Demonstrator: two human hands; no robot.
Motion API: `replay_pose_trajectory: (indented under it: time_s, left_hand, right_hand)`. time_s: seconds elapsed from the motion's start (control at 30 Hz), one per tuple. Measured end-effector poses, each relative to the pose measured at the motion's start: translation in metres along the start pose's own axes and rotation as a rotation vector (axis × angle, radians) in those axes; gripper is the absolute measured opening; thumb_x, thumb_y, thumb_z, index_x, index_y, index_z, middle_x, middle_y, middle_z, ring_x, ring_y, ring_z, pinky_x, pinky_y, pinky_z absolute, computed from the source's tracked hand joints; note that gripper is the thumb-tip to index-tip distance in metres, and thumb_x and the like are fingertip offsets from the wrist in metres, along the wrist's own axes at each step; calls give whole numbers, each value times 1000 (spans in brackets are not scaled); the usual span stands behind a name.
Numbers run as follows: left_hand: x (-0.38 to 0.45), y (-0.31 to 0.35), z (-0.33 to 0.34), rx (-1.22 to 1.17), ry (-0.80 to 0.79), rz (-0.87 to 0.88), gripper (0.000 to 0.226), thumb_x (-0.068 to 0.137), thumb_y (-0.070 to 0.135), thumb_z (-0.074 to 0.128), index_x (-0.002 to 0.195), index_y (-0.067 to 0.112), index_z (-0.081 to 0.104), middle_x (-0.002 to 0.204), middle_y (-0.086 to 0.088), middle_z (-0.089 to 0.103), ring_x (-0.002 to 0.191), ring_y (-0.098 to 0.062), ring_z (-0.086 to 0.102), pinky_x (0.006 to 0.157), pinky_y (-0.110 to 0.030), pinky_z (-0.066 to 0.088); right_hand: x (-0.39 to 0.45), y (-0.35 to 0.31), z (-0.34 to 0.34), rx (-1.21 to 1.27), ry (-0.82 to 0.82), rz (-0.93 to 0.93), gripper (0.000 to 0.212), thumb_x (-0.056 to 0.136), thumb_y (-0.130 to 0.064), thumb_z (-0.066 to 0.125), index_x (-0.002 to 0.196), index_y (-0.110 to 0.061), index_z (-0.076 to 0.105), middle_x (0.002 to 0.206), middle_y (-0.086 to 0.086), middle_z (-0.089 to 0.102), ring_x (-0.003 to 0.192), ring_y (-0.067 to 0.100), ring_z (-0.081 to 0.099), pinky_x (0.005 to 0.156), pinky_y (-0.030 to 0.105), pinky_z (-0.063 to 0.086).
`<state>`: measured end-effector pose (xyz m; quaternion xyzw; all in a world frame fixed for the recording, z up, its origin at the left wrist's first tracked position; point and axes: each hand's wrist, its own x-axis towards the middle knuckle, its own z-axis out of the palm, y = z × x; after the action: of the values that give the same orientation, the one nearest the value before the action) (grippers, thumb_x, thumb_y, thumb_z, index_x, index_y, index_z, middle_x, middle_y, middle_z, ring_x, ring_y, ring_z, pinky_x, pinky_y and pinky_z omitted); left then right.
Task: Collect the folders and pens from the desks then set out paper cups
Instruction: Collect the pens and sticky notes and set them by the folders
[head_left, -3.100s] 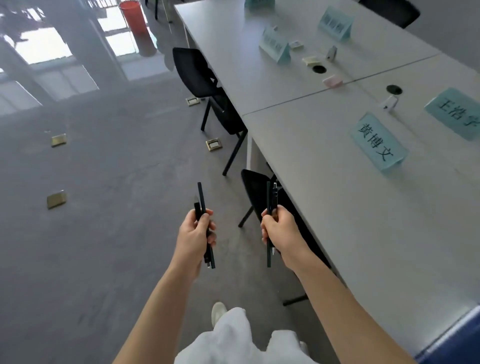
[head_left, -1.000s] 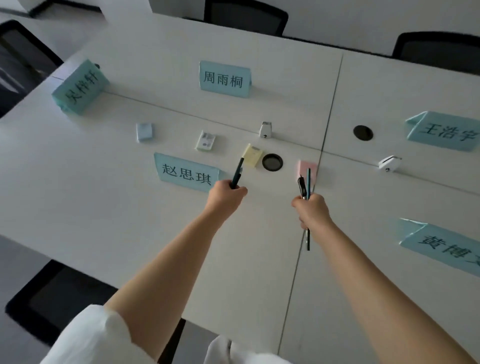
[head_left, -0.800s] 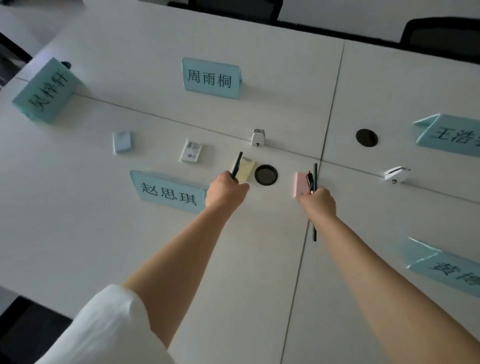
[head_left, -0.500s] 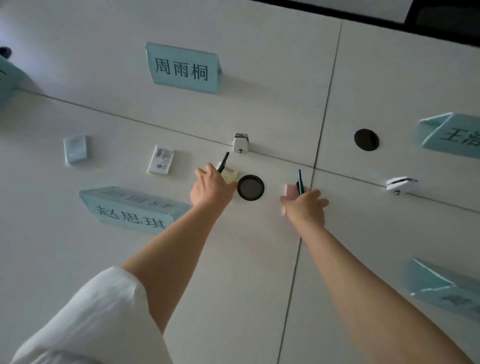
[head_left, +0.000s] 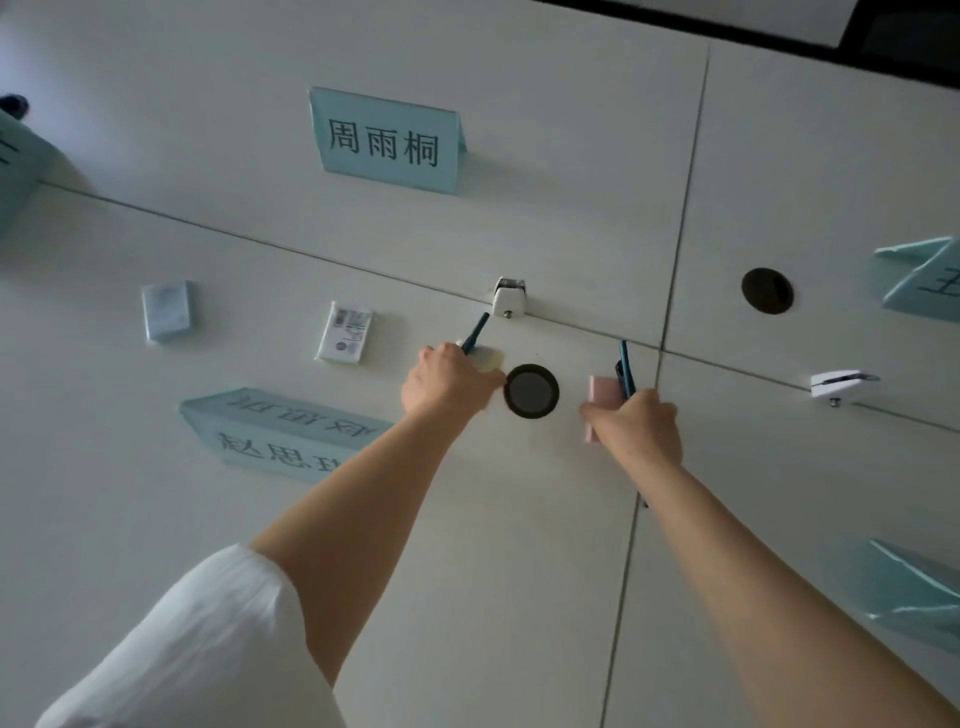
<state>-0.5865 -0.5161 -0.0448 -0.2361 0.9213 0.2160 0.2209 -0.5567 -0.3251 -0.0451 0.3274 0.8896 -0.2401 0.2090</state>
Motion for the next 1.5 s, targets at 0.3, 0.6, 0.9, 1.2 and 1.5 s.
replay_pose_trajectory:
  time_s: [0.3,0.6,0.9,1.2,1.5]
  left_hand:
    - [26,-45,-114,-55,173,100,55,80,61,39,98,13,59,73,-3,54,71,-26,56,59,-31,41]
    - [88,-193,-184,-60,278,-159,70,79,57,65,124,6,48,105,-12,57,106,-35,57,74,-36,40]
    - [141,-267,-188,-5,286,-306,70,80,62,61,126,10,51,121,-14,58,115,-34,56,89,-40,46]
    - [160,-266,-166,-18,313,-319,70,79,66,55,123,11,49,117,-15,59,113,-35,58,86,-39,46]
    - [133,-265,-167,-17,362,-282,63,76,59,60,116,10,51,108,-14,63,105,-35,61,74,-36,41]
  right_hand:
    - [-62,-111,24,298,-184,-197,50,67,-45,65,103,-11,54,88,4,63,80,26,62,76,41,56]
    - [-94,-222,88,355,-489,-253,47,74,-39,73,106,-9,56,78,6,59,48,12,43,34,20,30]
    - [-72,-262,153,-119,-241,-272,54,81,-52,55,108,-6,58,102,12,66,93,29,66,75,33,53]
    - [-77,-264,181,-325,-58,-311,71,82,-42,65,127,2,34,127,18,44,106,29,57,69,30,38]
    - [-81,-248,159,-417,-98,-391,73,76,-47,66,129,-3,40,123,13,49,92,25,48,67,31,37]
